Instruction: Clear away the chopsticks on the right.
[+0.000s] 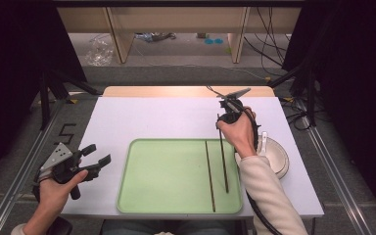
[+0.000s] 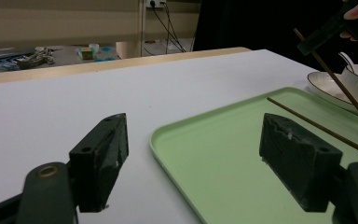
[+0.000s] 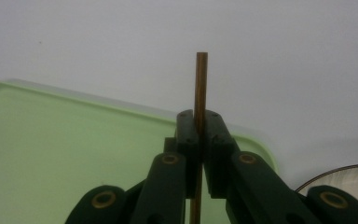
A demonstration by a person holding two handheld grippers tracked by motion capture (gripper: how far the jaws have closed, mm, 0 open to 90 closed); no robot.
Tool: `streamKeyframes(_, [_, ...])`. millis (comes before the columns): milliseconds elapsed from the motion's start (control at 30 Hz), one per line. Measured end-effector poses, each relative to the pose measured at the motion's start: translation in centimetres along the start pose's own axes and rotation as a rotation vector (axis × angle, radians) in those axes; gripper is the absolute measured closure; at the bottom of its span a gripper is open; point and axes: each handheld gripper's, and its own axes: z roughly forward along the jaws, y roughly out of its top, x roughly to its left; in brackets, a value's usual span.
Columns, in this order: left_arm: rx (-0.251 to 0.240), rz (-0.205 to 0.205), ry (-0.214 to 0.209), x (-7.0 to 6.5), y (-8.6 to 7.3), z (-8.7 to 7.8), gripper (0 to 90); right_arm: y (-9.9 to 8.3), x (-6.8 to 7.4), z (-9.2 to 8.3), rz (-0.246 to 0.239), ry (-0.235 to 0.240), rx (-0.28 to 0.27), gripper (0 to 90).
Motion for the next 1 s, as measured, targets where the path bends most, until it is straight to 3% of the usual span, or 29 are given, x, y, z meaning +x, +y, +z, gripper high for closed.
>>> streamKeyframes(167, [0.003,0.0,0.001,0.0,0.0,0.0,23.8,-0.1,0.1,1.0,0.065,0.001,0.063,87.5])
streamKeyframes(233, [0.002,0.0,0.001,0.0,0.0,0.0,23.8,-0.2,-0.2,1.5,0.023,0.004,0.05,87.5])
streamKeyframes(333, [0.002,0.0,0.001,0.0,0.0,0.0,23.8,-0.3,0.1,2.0,0.055,-0.004,0.091,87.5])
streamKeyframes(700, [0.002,0.0,0.0,0.0,0.0,0.0,23.8,-0.9,0.1,4.0,0.102,-0.034,0.184,87.5])
streamKeyframes(1000, [0.002,0.0,0.0,0.0,0.0,0.0,23.8,-1.2,0.0,5.0,0.122,-0.049,0.229,87.4])
